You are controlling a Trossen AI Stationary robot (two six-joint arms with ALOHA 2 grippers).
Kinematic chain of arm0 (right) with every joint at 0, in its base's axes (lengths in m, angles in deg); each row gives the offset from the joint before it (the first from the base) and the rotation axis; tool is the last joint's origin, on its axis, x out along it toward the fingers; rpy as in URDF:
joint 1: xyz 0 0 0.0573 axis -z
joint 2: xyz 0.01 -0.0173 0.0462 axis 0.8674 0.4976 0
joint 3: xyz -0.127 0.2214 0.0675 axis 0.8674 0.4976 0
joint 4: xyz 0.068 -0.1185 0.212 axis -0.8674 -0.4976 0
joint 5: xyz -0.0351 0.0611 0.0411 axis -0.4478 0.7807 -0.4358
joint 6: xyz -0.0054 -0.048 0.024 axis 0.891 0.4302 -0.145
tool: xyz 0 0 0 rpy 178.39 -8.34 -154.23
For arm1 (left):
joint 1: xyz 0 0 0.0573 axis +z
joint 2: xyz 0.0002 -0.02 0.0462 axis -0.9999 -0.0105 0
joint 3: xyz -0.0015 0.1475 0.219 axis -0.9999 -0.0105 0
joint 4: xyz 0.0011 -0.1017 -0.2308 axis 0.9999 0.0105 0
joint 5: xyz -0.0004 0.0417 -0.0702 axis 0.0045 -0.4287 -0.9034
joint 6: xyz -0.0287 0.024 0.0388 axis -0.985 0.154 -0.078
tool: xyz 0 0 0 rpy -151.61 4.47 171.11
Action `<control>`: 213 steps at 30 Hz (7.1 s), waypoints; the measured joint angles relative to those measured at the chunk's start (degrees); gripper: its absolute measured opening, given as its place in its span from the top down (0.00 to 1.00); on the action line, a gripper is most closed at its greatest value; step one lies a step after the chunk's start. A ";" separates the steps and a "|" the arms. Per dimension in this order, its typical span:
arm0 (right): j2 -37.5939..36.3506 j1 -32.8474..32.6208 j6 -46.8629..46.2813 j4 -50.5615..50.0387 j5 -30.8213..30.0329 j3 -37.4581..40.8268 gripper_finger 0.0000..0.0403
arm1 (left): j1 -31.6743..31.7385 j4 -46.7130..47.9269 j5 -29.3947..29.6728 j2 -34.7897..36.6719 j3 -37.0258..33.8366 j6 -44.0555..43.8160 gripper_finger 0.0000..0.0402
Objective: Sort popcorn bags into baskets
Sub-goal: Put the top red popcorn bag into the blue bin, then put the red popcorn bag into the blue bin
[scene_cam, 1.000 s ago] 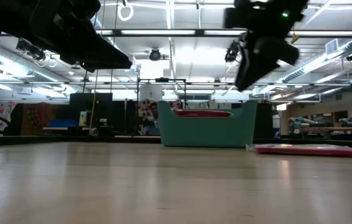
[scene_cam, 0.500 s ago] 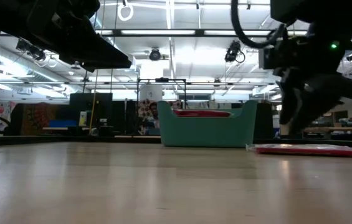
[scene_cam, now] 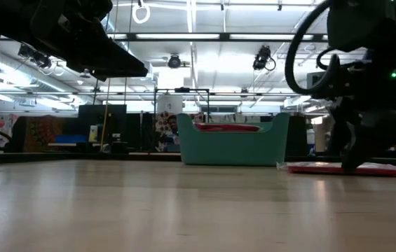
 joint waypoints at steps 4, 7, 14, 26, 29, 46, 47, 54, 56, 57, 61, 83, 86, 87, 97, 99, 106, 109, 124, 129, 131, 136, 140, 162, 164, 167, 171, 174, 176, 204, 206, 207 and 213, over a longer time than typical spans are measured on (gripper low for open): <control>0.00 0.02 -0.43 1.14 -0.82 1.98 0.34 | 0.00 -0.02 0.00 0.00 0.00 -0.01 0.75; -0.14 0.31 -0.50 2.94 -0.93 3.17 0.35 | 0.01 0.00 0.00 0.00 0.00 0.00 0.75; -0.17 0.87 1.03 4.05 -1.07 4.19 0.46 | 0.02 -0.01 0.00 0.00 -0.01 0.00 0.75; -0.11 1.73 6.93 9.64 3.49 5.87 0.96 | 0.00 0.00 0.00 0.00 -0.01 0.04 0.75; 0.02 1.77 8.67 8.91 4.00 4.62 0.98 | 0.01 0.09 -0.01 0.00 -0.01 0.07 0.75; 0.25 4.74 29.82 0.23 -6.82 -21.96 0.99 | 0.02 0.22 0.00 0.00 -0.01 0.04 0.75; 0.20 5.33 31.00 -0.18 -7.26 -23.24 0.99 | 0.01 0.23 0.00 0.00 -0.01 0.04 0.75; 0.14 10.18 41.45 -0.60 -11.29 -29.22 1.00 | 0.02 0.24 0.00 0.00 -0.01 0.02 0.75; 0.13 11.92 44.51 -0.72 -12.50 -30.51 1.00 | 0.02 0.25 -0.01 0.00 -0.01 0.02 0.75; 0.13 12.84 46.04 -0.66 -13.02 -31.28 1.00 | 0.00 0.31 -0.02 0.00 -0.01 0.02 0.75; 0.13 17.00 52.63 -0.53 -15.93 -34.13 1.00 | 0.02 0.33 -0.02 0.00 -0.01 0.02 0.75; 0.28 43.75 70.07 20.54 5.86 -25.86 0.99 | 0.00 1.36 -0.02 0.00 -0.01 0.07 0.75; 0.26 45.04 70.52 22.55 7.16 -24.11 0.98 | 0.02 1.45 -0.01 0.00 -0.01 0.09 0.75; 0.26 45.31 70.70 22.57 7.17 -23.60 0.98 | 0.02 1.48 -0.02 0.00 -0.01 0.10 0.75; 0.26 47.38 67.15 22.87 10.80 -22.50 0.95 | 0.02 1.68 -0.01 0.00 -0.01 0.07 0.75; 0.26 47.65 65.97 22.75 9.88 -22.50 0.93 | 0.02 1.68 -0.01 0.00 -0.01 0.04 0.75; 0.26 47.80 59.18 21.58 14.62 -22.50 0.81 | 0.02 1.68 -0.02 0.00 -0.01 0.07 0.75; 0.26 47.02 58.55 19.87 14.39 -22.50 0.77 | 0.02 1.67 0.00 0.00 -0.01 0.09 0.75; -1.64 31.84 49.82 10.78 19.14 -22.56 0.73 | 0.00 2.99 -0.02 0.00 -0.01 0.03 0.75; -1.46 25.36 37.54 2.41 29.97 -22.58 0.73 | -0.02 3.08 -0.02 0.00 -0.01 -0.26 0.75; -1.29 22.53 32.14 -2.52 34.15 -22.57 0.73 | -0.02 2.99 -0.02 0.00 -0.01 -0.28 0.75; -1.31 14.85 16.31 -13.88 40.75 -22.56 0.73 | -0.02 2.99 -0.02 0.00 -0.01 -0.39 0.75; -1.31 8.41 5.41 -19.14 44.30 -21.82 0.73 | -0.02 2.95 -0.04 0.00 -0.01 -0.46 0.75; -1.29 -8.21 -26.98 7.58 62.49 2.64 0.75 | -0.02 2.98 -0.04 0.00 -0.01 -1.47 0.75; -1.29 -6.35 -24.71 7.48 57.81 2.86 0.75 | -0.02 2.99 -0.04 0.00 -0.01 -1.49 0.75; -1.29 -2.55 -19.76 7.49 50.82 2.73 0.75 | -0.02 2.99 -0.02 0.00 -0.01 -1.48 0.75; -1.24 2.23 -14.42 6.48 43.99 -0.24 0.75 | -0.02 3.02 -0.04 0.00 -0.01 -1.49 0.75; -1.25 3.06 -11.29 1.65 46.72 -4.09 0.76 | -0.03 3.08 -0.04 0.00 -0.01 -1.55 0.75; -1.25 2.50 -10.93 -2.17 48.95 -5.45 0.76 | -0.04 3.10 -0.04 0.00 -0.01 -1.48 0.75; -1.55 -9.65 -22.60 8.60 54.67 6.70 0.76 | -0.04 3.78 -0.04 0.00 -0.01 -1.97 0.75; -1.60 -7.36 -21.01 8.56 50.87 6.26 0.76 | -0.04 3.78 -0.04 0.00 -0.01 -1.97 0.75; -1.61 -6.06 -20.43 8.63 48.43 5.75 0.76 | -0.04 3.78 -0.04 0.00 -0.01 -1.97 0.75; -0.86 1.28 -12.59 2.67 26.56 -3.92 0.76 | -0.04 3.78 -0.03 0.00 -0.01 -1.97 0.75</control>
